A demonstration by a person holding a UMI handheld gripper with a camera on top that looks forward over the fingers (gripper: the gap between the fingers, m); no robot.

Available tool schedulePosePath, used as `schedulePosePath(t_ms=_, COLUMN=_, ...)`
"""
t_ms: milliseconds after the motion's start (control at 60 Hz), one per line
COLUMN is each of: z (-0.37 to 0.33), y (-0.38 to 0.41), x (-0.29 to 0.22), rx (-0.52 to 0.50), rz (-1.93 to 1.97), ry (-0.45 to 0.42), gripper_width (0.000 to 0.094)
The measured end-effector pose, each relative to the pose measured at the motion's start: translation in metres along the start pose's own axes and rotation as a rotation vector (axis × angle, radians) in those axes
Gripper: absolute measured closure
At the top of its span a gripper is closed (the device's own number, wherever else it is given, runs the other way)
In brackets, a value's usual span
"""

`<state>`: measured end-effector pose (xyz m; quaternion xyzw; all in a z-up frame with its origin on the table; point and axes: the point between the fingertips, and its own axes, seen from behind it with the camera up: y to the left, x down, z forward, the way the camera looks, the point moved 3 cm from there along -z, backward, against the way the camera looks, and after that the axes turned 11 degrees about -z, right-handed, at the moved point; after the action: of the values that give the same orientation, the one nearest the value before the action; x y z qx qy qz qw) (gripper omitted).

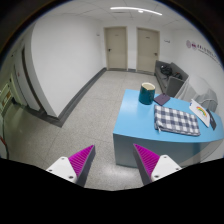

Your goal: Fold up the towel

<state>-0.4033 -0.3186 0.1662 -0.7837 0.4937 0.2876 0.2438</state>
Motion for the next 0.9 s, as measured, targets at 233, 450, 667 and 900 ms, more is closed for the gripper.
schedulePosePath(t_ms=233, z=0.027, y=-0.042, x=-0.004, rx=0.073, rz=0.059, ry=-0.004, gripper_width=0.016)
schedulePosePath(t_ms=450, z=0.104, y=-0.146, x=-0.015, rx=0.11, rz=0.099, ry=-0.018, gripper_width=0.0179)
schedulePosePath(t_ms=667, z=0.211, y=-0.229, x=-0.017, rx=0.128, rz=0.043, ry=0.045, gripper_width=0.0237)
schedulePosePath(t_ms=900, z=0.263, y=-0.245, x=-0.007, rx=0.049, rz=0.069, ry=0.117, gripper_width=0.0427)
